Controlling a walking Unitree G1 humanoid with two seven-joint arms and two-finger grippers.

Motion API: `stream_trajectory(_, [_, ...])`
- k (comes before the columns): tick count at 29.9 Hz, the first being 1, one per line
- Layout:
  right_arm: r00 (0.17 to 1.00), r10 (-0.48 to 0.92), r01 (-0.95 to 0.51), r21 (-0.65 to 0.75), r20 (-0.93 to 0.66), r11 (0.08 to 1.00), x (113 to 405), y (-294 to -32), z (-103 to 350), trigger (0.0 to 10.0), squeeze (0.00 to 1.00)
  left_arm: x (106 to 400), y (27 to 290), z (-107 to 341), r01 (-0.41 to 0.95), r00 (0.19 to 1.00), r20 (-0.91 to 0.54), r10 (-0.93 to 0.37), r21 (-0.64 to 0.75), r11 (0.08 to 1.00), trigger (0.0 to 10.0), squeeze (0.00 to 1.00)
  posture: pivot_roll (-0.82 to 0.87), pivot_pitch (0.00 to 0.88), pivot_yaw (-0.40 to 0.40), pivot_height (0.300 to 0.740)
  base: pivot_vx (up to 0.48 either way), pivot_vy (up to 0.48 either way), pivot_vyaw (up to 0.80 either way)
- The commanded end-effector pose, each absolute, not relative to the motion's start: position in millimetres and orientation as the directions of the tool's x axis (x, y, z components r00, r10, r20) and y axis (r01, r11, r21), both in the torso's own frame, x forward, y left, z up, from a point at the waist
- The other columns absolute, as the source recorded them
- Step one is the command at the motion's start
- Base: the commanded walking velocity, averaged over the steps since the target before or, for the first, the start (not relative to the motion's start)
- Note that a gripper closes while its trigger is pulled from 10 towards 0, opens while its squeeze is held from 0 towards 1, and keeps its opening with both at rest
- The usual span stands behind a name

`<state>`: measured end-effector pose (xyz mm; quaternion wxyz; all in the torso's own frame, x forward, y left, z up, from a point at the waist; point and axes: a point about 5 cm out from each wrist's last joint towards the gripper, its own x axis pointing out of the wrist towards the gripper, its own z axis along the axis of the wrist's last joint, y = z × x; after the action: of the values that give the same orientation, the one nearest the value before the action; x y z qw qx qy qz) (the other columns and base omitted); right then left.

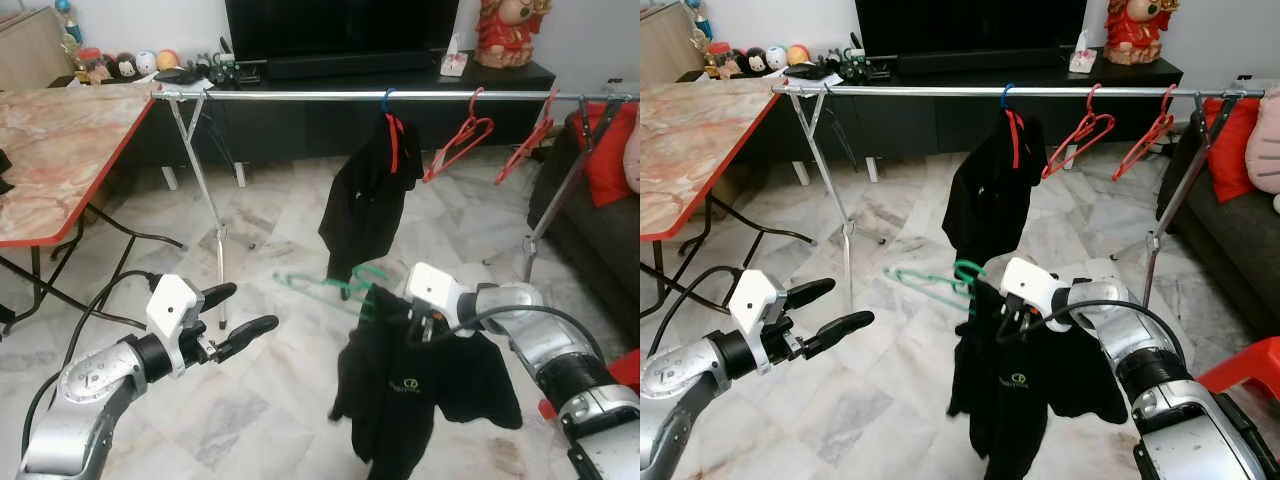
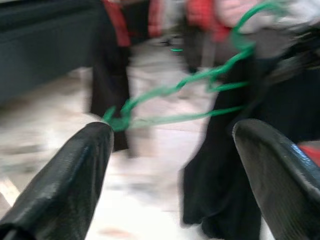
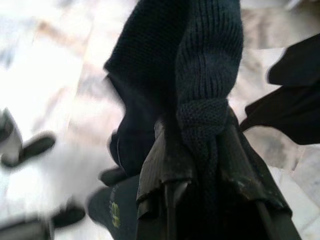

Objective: Hang hanger

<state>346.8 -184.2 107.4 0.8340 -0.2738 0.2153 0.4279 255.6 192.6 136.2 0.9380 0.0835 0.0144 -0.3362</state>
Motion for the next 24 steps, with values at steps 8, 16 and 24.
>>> stream_trajectory(8, [0.592, 0.715, -0.806, -0.246, -0.372, 0.539, 364, -137, 147, 0.0, 0.00, 251, 198, 85, 0.437, 0.896, -0.177, -0.408, 0.173, 0.883, 10.0, 0.00, -0.14, 0.000, 0.052, 0.740, 0.000, 0.000, 0.00])
stream_trajectory(16, [0.543, 0.766, -0.839, -0.250, -0.345, 0.483, 360, -124, 161, 0.0, 0.00, 255, 195, 66, 0.315, 0.945, -0.170, -0.281, 0.227, 0.922, 10.0, 0.00, -0.15, 0.000, 0.048, 0.740, 0.000, 0.000, 0.00])
stream_trajectory(24, [0.440, 0.844, -0.894, -0.235, -0.305, 0.381, 351, -103, 178, 0.0, 0.00, 259, 191, 48, 0.235, 0.968, -0.159, -0.192, 0.319, 0.918, 10.0, 0.00, -0.16, 0.000, 0.041, 0.740, 0.000, 0.000, 0.00])
